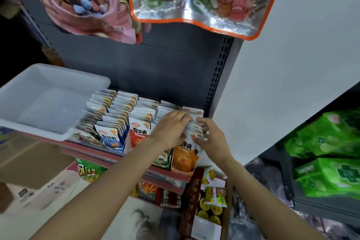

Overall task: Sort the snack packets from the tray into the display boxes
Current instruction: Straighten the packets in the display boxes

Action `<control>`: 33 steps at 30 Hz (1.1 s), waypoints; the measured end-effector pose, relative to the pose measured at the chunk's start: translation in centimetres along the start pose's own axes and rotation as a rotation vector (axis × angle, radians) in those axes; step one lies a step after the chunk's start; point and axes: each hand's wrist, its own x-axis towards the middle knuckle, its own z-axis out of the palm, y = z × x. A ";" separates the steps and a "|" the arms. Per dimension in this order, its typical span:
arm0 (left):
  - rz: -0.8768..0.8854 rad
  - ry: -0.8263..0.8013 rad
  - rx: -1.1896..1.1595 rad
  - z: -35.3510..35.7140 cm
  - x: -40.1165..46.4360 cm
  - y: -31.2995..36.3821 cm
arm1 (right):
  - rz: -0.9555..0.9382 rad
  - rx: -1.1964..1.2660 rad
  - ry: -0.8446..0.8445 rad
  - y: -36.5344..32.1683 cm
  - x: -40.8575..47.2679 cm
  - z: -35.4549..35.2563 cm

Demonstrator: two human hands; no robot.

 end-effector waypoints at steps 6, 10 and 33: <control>0.049 0.035 0.014 -0.3 -0.6 0.0 | -0.003 0.001 0.111 0.4 1.9 -2.6; 0.048 0.016 0.021 -0.6 -0.8 0.1 | 0.021 -0.119 0.030 0.5 4.3 -2.7; 0.066 -0.094 0.151 -0.5 -0.9 1.4 | -0.128 -0.524 -0.137 0.4 5.0 -1.8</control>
